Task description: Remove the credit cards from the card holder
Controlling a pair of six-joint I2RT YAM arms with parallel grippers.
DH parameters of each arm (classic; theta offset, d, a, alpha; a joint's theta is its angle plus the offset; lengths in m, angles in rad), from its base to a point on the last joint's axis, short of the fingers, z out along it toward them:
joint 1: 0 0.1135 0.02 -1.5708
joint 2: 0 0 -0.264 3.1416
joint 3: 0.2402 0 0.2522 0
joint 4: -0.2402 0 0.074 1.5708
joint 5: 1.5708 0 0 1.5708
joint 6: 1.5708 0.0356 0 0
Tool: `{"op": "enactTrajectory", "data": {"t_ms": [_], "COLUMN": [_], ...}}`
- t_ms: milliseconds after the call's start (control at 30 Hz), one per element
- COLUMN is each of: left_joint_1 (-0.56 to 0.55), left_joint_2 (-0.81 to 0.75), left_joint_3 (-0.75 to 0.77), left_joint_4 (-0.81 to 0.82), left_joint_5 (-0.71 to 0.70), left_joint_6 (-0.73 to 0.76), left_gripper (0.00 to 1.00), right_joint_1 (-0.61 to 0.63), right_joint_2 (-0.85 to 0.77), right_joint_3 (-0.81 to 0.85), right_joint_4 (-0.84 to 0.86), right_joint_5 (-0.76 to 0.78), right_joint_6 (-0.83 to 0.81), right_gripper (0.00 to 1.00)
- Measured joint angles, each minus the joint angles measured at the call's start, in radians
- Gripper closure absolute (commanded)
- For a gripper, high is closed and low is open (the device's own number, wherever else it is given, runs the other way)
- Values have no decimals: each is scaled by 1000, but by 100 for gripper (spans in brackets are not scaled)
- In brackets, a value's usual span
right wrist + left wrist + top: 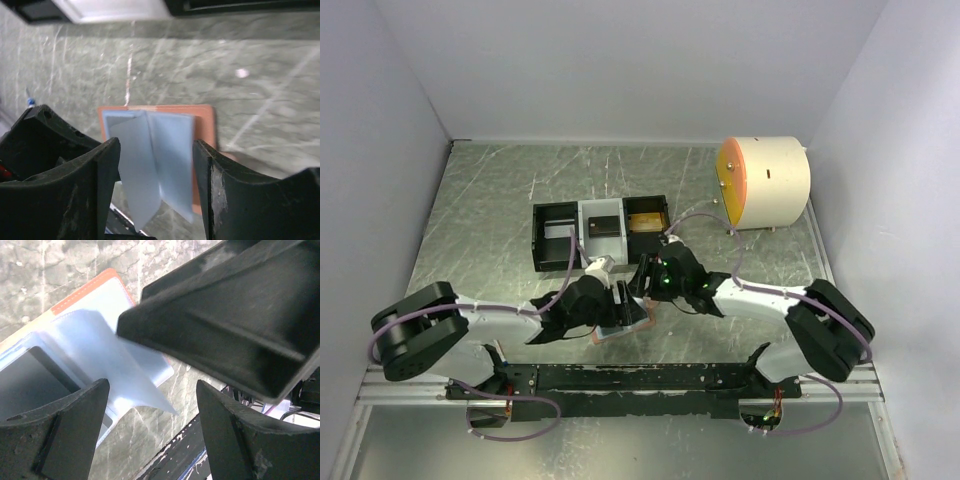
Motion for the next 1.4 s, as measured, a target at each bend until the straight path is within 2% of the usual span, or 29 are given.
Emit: {"op": "enactTrajectory", "data": {"t_ms": [267, 433, 567, 700, 800, 933, 1133, 1400], "left_joint_1": [-13, -37, -50, -54, -53, -53, -53, -53], "left_joint_2": [122, 66, -137, -371, -525, -642, -695, -634], "left_joint_3": [73, 82, 85, 112, 111, 74, 33, 50], "left_joint_4": [32, -25, -173, -453, -705, -915, -1088, -1146], "left_joint_5": [30, 12, -80, -259, -395, -470, -497, -509], "left_joint_6": [13, 14, 17, -43, -149, -241, -321, -346], "left_gripper": [17, 16, 13, 7, 4, 0, 0, 0], "right_joint_1": [-67, -68, -66, -39, 29, 137, 214, 280], "right_joint_2": [-153, -189, -182, -147, -96, -37, 120, 232], "right_joint_3": [1, 1, 1, 16, 66, 139, 253, 333], "right_joint_4": [-188, -202, -193, -183, -200, -204, -225, -311], "right_joint_5": [146, 141, 97, 86, 117, 165, 199, 250], "right_joint_6": [-42, -68, -90, -109, -133, -164, -206, -255], "right_gripper": [40, 40, 40, 40, 40, 41, 41, 40]}}
